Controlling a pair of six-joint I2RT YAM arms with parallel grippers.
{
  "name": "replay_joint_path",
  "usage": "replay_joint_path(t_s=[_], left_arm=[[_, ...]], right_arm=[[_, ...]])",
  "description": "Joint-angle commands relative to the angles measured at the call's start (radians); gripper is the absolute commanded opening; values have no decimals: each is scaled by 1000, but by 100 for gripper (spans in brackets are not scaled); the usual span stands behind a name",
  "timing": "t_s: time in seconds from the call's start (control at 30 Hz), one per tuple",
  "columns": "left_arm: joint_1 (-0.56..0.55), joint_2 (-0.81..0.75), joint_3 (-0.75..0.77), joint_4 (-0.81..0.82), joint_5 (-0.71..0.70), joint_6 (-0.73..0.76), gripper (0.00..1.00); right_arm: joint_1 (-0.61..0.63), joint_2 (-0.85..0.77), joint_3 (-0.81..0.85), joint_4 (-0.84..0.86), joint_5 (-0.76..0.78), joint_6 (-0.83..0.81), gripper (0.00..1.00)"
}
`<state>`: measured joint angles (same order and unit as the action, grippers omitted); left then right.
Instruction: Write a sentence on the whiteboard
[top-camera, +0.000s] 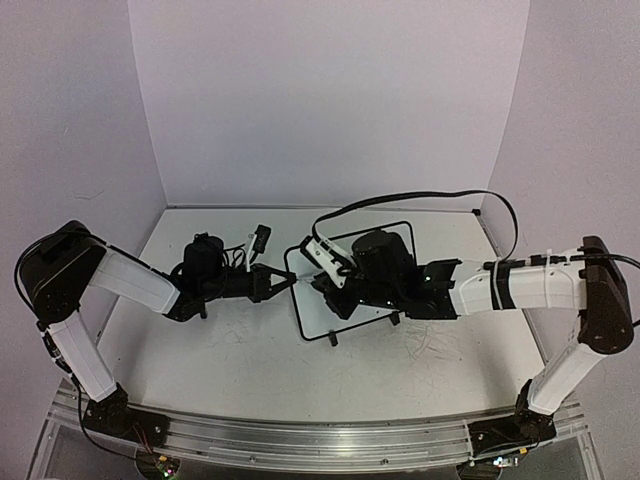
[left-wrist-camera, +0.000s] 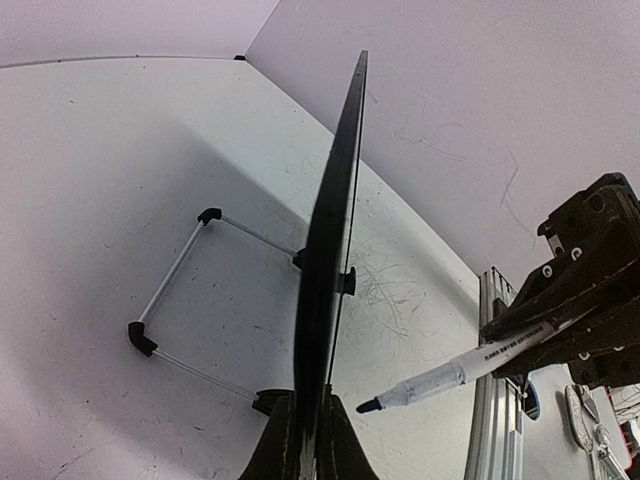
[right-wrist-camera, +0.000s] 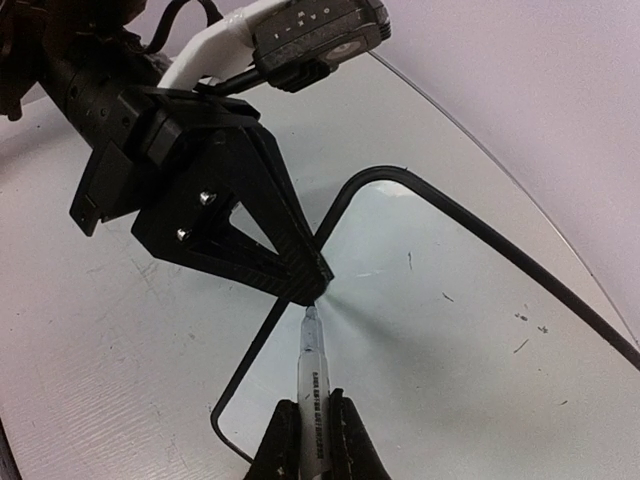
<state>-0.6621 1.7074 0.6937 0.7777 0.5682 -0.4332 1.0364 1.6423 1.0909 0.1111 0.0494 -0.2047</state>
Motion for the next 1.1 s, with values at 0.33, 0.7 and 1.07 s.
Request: replay_joint_path(t_s=[0.33, 0.7, 1.07], left_arm=[[2, -36, -9, -67, -16, 25, 0], [2, -33, -3, -68, -12, 24, 0], [2, -35, -2, -71, -12, 24, 0]], right_arm=[[10, -36, -44, 28, 56, 31, 0], [11, -37, -43, 80, 44, 27, 0], [10, -10, -24, 84, 84, 29, 0]])
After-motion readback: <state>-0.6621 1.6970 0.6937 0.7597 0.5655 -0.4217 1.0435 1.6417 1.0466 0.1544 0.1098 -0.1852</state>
